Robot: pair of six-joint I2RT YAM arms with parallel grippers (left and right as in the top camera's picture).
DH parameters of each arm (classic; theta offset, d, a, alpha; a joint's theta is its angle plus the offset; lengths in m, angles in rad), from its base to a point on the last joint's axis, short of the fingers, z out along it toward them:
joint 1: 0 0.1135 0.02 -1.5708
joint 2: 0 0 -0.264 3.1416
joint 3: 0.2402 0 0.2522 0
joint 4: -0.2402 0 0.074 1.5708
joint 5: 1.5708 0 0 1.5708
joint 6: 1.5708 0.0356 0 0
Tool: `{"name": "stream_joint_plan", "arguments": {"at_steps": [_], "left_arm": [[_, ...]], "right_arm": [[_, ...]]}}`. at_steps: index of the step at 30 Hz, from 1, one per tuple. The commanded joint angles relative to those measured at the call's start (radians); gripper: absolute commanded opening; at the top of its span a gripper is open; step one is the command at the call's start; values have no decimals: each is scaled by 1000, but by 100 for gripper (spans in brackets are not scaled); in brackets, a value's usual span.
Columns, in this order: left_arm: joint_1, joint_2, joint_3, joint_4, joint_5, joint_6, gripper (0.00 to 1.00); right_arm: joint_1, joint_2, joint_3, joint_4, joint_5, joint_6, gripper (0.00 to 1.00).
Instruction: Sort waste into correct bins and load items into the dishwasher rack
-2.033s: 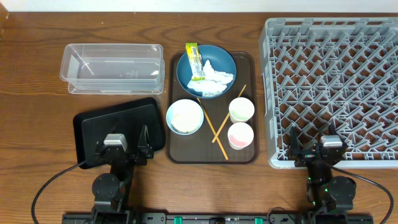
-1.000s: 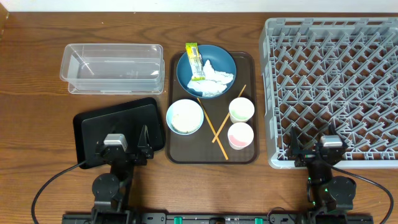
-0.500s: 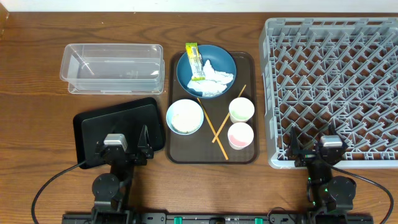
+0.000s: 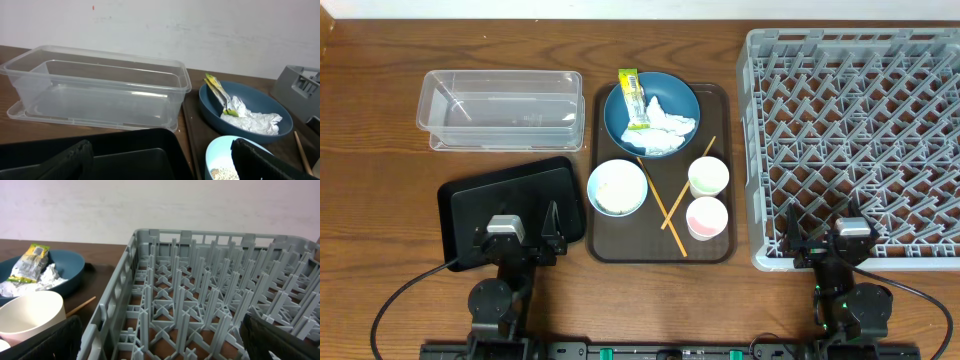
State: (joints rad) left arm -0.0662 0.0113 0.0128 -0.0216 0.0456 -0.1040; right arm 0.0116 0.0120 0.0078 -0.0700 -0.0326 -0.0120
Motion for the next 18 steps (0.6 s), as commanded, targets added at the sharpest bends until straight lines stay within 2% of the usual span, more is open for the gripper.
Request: {"name": "stream_joint_plan", "arguments": {"at_steps": [1, 7, 13, 18], "left_arm": [[5, 0, -9, -48, -20, 6, 91], [4, 0, -9, -48, -19, 5, 90], [4, 0, 4, -45, -20, -51, 90], [4, 31, 45, -46, -8, -51, 91]], "right_arm": [[8, -5, -2, -2, -3, -7, 99], [8, -5, -2, 0, -2, -3, 99], [8, -5, 2, 5, -101, 111, 99], [8, -5, 15, 3, -106, 123, 99]]}}
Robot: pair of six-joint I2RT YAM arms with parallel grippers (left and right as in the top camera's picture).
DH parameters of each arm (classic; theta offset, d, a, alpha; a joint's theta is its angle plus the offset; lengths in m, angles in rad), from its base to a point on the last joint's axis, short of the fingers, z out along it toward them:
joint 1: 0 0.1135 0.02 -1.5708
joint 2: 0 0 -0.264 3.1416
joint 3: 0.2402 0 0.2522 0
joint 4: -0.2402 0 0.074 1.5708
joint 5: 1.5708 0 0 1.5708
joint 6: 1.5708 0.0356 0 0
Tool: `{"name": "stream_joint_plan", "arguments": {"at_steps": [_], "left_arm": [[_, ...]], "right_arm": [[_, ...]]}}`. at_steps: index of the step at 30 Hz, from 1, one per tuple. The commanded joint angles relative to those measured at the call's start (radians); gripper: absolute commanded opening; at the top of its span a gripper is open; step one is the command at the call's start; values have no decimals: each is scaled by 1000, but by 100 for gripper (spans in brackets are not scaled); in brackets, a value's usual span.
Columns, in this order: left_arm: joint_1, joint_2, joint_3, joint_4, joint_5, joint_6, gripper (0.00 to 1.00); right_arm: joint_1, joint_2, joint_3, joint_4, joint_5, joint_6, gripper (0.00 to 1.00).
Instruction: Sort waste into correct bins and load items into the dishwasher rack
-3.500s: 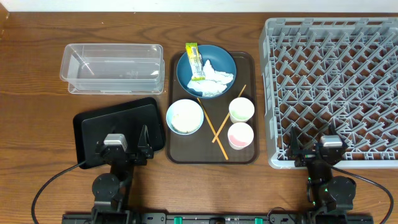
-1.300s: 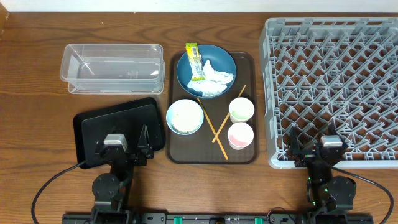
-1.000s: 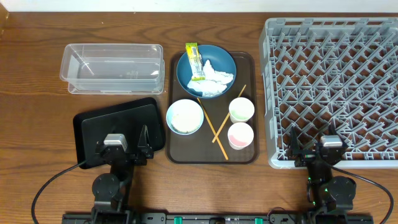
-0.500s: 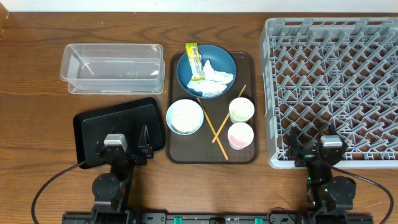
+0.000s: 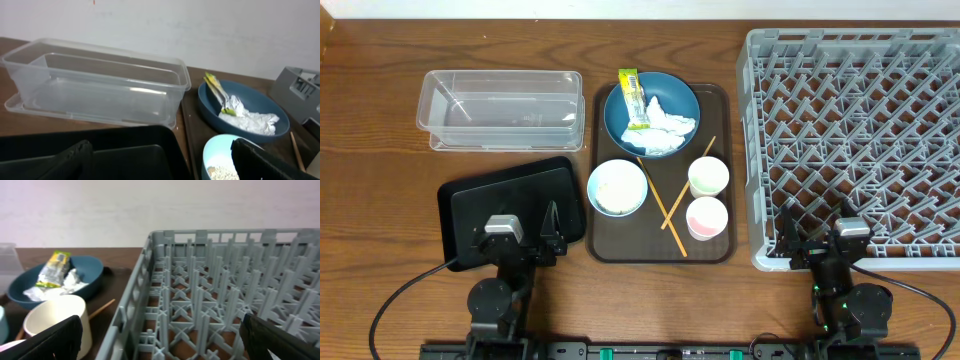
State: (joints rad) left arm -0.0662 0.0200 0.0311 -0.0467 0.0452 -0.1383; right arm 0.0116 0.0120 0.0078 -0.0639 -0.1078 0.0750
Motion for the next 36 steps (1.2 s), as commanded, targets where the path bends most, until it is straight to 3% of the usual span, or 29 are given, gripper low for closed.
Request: {"name": "stream_joint_plan", "arguments": {"at_steps": [1, 9, 19, 27, 29, 36], "left_arm": [[4, 38, 39, -22, 12, -17, 90], [4, 246, 223, -127, 74, -16, 90], [4, 670, 553, -295, 102, -14, 90], [4, 953, 906, -730, 105, -13, 90], [4, 992, 945, -806, 100, -12, 91], [4, 1057, 941, -859, 122, -13, 91]], "right_arm": [[8, -5, 23, -6, -31, 36, 99], [8, 58, 132, -93, 4, 37, 99], [8, 364, 351, -212, 58, 36, 99], [8, 631, 570, -417, 56, 36, 99], [8, 683, 622, -487, 55, 36, 99], [8, 776, 742, -629, 23, 36, 99]]}}
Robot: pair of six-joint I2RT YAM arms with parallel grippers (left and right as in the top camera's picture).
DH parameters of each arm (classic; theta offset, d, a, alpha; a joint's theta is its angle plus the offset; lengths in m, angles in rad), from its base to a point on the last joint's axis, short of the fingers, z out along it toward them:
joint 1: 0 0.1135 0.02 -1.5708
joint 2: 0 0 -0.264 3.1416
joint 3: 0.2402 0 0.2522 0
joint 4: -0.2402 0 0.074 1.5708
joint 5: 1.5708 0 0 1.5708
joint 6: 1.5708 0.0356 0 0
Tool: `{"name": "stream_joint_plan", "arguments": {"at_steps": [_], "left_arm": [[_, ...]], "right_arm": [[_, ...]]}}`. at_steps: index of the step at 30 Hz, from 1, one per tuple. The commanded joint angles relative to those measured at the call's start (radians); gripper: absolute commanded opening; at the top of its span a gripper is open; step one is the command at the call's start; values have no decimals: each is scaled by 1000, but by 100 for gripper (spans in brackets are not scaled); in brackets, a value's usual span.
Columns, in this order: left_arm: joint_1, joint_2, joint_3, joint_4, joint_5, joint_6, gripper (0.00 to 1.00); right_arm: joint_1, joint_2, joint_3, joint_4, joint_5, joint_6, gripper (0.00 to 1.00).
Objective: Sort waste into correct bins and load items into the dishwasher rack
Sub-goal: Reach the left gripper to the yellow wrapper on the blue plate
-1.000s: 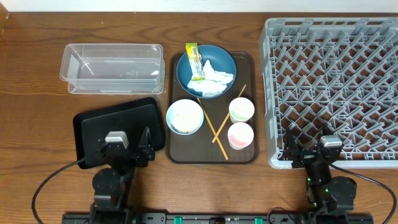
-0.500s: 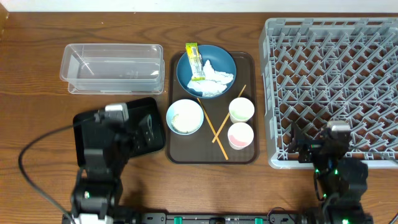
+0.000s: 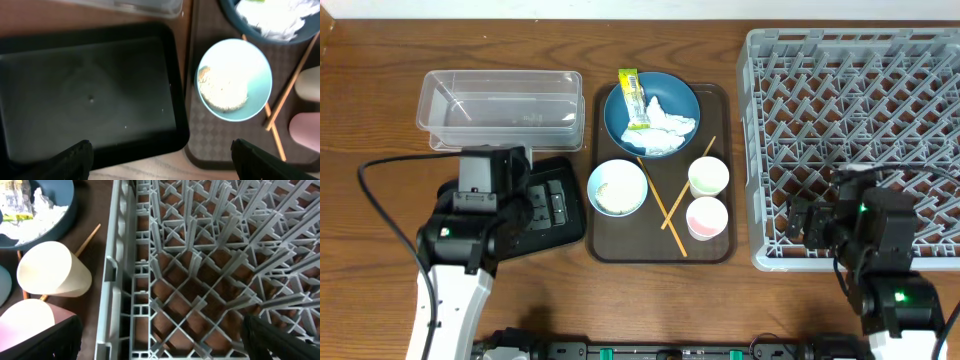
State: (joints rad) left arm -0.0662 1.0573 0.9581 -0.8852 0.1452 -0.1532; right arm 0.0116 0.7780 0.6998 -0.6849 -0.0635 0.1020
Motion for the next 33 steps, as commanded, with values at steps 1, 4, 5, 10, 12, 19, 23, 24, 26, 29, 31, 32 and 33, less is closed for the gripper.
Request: {"name": "stream_joint_plan", "arguments": {"at_steps": [1, 4, 5, 10, 12, 19, 23, 24, 26, 29, 31, 32, 33], "left_arm": [[4, 26, 14, -26, 29, 2, 91], [4, 33, 14, 11, 76, 2, 90], [4, 33, 15, 36, 101, 2, 91], [-8, 72, 81, 114, 137, 2, 91], [-19, 118, 138, 117, 113, 3, 91], [-93, 338, 349, 217, 67, 25, 91], [-141, 459, 393, 375, 64, 25, 90], [-152, 487, 394, 415, 52, 23, 90], [-176, 542, 394, 490, 13, 21, 91], [-211, 635, 394, 589, -8, 21, 90], [-232, 697, 394, 647, -8, 21, 90], [-241, 725, 394, 671, -8, 21, 90], [-250, 752, 394, 694, -8, 21, 90]], "right_arm": [[8, 11, 55, -8, -29, 9, 99], [8, 10, 65, -7, -35, 9, 99], [8, 10, 65, -7, -35, 9, 99], [8, 10, 65, -3, -38, 9, 99], [8, 10, 65, 0, -38, 9, 99], [8, 10, 65, -1, -39, 9, 99], [8, 10, 65, -5, -39, 10, 99], [8, 10, 65, -5, -39, 9, 99], [8, 10, 65, -5, -39, 9, 99], [8, 10, 65, -5, -39, 9, 99], [8, 10, 65, -6, -39, 9, 99], [8, 10, 65, -6, -39, 9, 99], [8, 10, 65, -6, -39, 9, 99]]}}
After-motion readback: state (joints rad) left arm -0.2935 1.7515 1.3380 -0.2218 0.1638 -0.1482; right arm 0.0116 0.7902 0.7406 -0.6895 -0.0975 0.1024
